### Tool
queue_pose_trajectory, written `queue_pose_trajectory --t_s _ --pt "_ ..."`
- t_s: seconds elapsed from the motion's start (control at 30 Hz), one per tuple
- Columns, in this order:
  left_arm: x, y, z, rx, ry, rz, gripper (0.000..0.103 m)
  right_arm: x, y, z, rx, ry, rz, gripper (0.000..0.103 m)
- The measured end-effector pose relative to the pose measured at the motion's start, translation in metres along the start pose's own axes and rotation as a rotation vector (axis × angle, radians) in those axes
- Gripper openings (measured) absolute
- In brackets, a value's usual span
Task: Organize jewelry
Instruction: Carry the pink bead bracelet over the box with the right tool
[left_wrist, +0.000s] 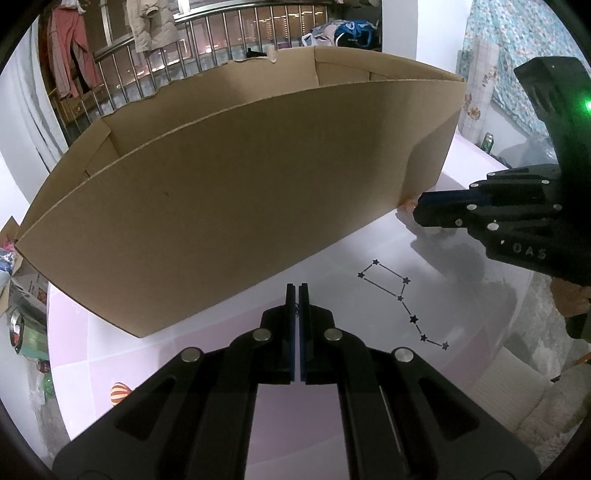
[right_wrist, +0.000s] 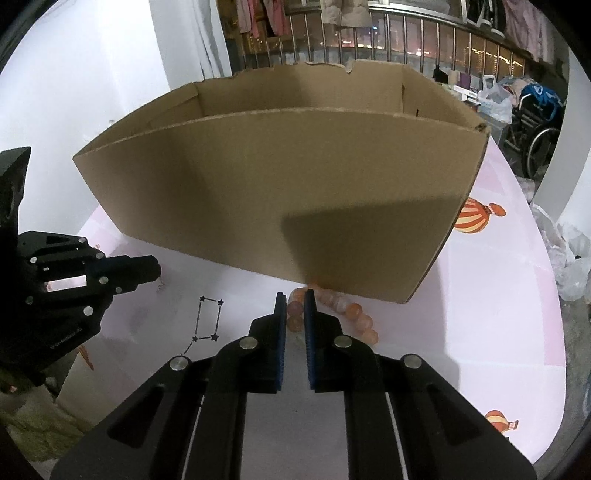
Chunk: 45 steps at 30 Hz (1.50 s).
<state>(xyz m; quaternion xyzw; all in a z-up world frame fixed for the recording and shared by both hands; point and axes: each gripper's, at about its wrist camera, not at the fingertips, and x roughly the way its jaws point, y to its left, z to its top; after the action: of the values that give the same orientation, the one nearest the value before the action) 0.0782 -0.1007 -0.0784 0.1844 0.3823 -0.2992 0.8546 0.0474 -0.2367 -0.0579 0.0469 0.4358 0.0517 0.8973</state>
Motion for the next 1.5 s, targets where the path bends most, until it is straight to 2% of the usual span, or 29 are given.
queue_pose_trajectory --t_s 0.3,0.7,0.97,1.2,1.5 --pt "-0.004 0.001 0.0 -0.012 -0.014 -0.006 0.001 -0.01 -0.001 0.005 0.005 -0.027 -0.006 0.01" --pt "-0.025 0.014 -0.004 -0.08 -0.08 -0.102 0.001 -0.031 -0.009 0.005 0.044 -0.075 -0.025 0.01" --pt "-0.05 0.034 -0.004 -0.138 -0.138 -0.178 0.001 -0.044 -0.014 0.006 0.095 -0.105 -0.013 0.01" --pt "-0.075 0.04 0.0 -0.14 -0.166 -0.193 0.001 -0.06 -0.017 0.004 0.137 -0.146 0.026 0.01" --pt "-0.128 0.042 0.032 -0.129 -0.274 -0.231 0.001 -0.107 -0.015 0.017 0.145 -0.237 0.081 0.01"
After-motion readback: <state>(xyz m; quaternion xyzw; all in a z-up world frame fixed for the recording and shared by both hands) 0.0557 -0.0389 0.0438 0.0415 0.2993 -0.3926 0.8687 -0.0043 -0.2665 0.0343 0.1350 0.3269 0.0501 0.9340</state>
